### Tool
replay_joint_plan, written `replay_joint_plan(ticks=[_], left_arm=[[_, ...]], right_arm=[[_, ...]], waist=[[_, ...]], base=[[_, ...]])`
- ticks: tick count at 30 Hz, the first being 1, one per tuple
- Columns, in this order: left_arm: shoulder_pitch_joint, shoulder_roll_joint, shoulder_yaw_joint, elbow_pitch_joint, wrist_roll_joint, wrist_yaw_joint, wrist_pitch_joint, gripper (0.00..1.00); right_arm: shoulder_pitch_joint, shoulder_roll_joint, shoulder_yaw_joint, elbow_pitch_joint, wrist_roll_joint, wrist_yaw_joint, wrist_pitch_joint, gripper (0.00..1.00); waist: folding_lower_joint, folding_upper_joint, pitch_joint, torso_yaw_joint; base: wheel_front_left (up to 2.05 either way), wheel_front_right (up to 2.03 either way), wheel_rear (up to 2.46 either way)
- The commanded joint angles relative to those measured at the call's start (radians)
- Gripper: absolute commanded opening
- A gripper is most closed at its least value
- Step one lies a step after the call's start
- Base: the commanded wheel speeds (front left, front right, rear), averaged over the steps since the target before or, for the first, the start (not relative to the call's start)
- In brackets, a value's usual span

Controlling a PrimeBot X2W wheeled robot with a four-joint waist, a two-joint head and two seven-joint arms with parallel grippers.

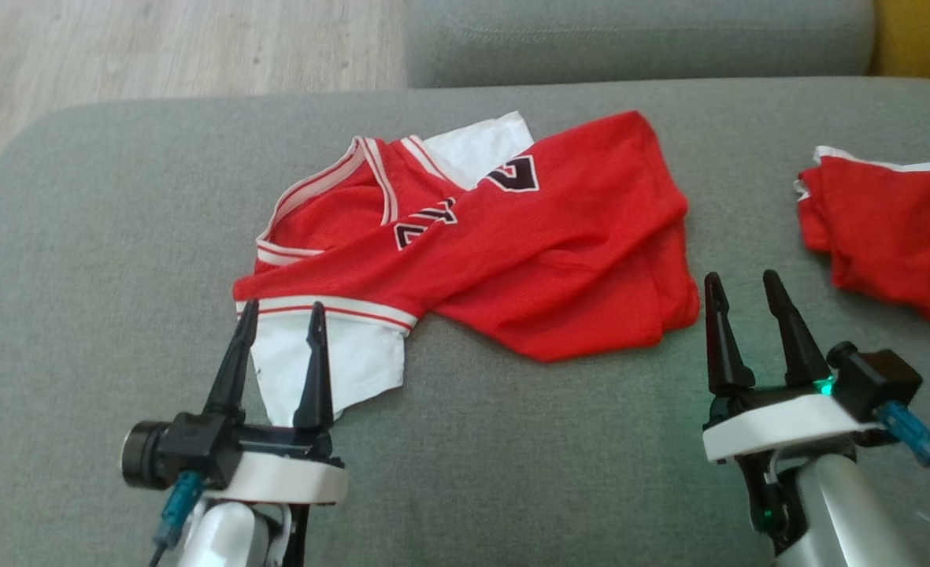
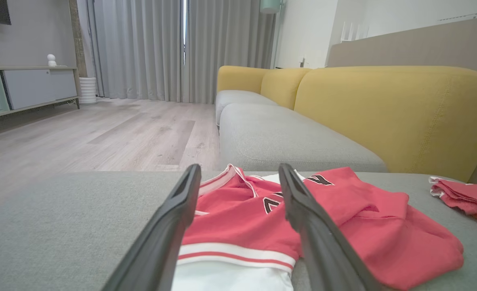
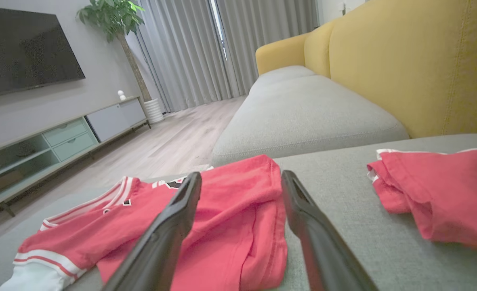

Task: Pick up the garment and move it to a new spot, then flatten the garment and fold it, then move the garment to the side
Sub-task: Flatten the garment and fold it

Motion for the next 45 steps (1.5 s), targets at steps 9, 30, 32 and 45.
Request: replay_joint_plan(ticks=[9,30,32,45], left_arm=[[-0.086,-0.005,0.016,-0.020,0.016,-0.017,-0.006,1.00],[-0.122,-0.011,-0.007,-0.010,0.010,-0.026,-0.006,1.00],[-0.123,-0.011,-0.008,-0.008,0.009,-0.026,-0.006,1.00],[-0.126,-0.011,-0.016,-0.008,0.000,-0.021,-0.006,1.00]], right_arm=[[-0.191,0.000,0.052,0.125,-0.016,-0.001,0.074,1.00],[-0.392,0.000,0.069,0.521,0.077,-0.001,0.159,1.00],[-0.398,0.000,0.083,0.534,0.088,-0.001,0.160,1.00],[-0.429,-0.001,0.140,0.597,0.108,-0.001,0.164,0.00]], waist=[[0.0000,-0.0001,0.071,0.056],[0.0000,-0.0001,0.126,0.084],[0.0000,-0.0001,0.125,0.082],[0.0000,-0.0001,0.126,0.082]], base=[[0.00,0.00,0.00],[0.00,0.00,0.00],[0.00,0.00,0.00],[0.00,0.00,0.00]])
